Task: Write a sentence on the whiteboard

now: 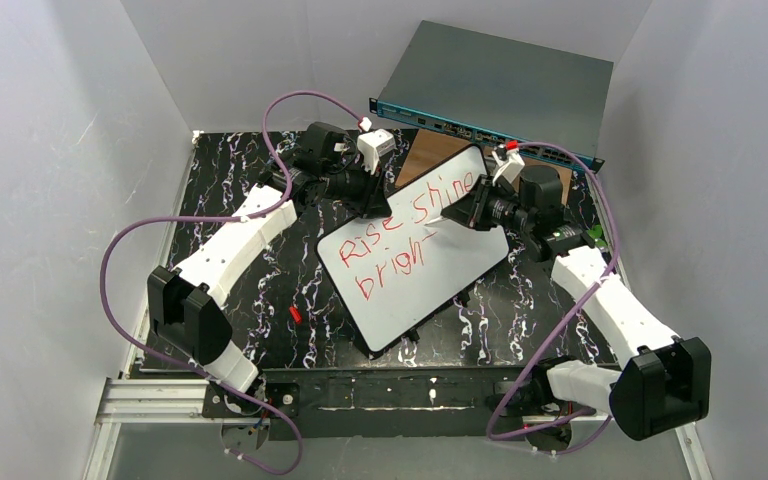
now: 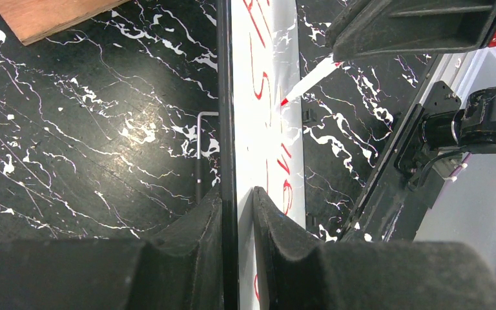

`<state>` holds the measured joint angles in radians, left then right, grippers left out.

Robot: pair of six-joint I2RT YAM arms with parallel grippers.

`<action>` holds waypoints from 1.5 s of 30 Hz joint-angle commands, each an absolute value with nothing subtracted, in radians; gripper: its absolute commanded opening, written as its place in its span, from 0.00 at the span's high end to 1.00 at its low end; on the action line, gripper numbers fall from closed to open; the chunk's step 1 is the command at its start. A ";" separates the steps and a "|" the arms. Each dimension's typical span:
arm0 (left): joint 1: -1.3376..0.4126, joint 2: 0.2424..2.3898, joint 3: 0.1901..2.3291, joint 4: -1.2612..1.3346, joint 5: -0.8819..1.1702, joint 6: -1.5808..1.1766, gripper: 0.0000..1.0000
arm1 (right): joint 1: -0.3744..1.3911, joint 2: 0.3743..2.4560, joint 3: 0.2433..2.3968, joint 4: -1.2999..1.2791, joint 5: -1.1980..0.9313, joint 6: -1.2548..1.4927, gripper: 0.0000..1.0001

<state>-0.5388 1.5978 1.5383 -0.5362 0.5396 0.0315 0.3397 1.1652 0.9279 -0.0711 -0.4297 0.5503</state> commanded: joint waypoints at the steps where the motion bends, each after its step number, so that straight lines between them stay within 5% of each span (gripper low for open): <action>1: -0.552 1.595 1.568 -0.555 0.555 0.062 1.00 | 0.334 1.179 0.969 -0.024 -0.439 0.560 0.99; 45: -0.552 1.541 1.521 -0.551 0.554 0.068 1.00 | 0.334 1.127 0.790 -0.160 -0.319 0.448 0.99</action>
<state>-0.5381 1.5936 1.5322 -0.5350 0.5316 0.0257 0.3397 1.1378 0.7681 -0.1532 -0.3946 0.4992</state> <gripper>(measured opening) 0.174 0.186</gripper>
